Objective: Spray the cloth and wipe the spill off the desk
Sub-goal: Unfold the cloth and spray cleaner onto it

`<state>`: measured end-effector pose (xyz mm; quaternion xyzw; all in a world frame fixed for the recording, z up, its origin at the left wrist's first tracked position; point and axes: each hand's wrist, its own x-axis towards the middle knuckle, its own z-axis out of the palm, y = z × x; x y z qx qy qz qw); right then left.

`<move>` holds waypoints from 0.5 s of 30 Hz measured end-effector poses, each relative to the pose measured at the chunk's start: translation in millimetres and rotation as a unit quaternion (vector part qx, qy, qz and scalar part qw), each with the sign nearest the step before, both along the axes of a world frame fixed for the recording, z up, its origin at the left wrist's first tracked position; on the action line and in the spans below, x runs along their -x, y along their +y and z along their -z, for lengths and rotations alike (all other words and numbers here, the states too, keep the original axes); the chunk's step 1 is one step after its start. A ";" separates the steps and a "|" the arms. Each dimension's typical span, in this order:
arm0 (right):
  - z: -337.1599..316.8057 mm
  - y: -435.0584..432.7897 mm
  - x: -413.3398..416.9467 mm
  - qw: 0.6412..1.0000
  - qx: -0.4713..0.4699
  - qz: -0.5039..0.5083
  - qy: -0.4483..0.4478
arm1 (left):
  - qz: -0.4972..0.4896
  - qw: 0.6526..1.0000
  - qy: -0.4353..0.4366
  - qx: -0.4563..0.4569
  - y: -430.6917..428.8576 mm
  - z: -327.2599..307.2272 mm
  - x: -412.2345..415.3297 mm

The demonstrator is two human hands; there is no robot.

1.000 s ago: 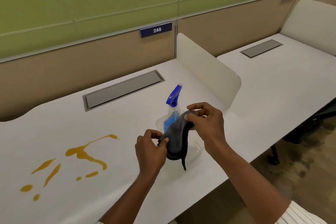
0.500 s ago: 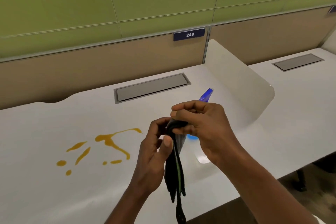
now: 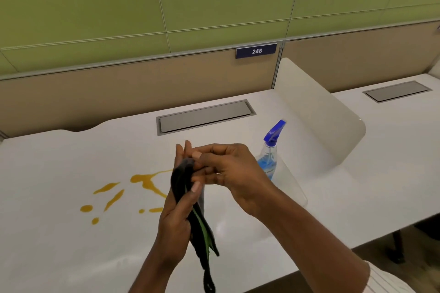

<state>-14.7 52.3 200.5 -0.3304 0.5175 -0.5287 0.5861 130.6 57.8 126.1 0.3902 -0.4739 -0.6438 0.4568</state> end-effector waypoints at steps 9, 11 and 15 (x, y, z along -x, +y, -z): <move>62.9 3.3 -3.6 0.948 0.131 0.052 0.286 | -0.011 0.986 0.146 -0.078 7.4 -17.8 -12.7; 72.7 1.7 -6.4 0.924 0.183 0.085 0.325 | 0.021 0.979 0.178 -0.093 9.8 -21.6 -12.4; 75.3 -2.9 -14.5 0.908 0.234 0.106 0.330 | 0.062 0.970 0.221 -0.077 10.2 -22.1 -15.6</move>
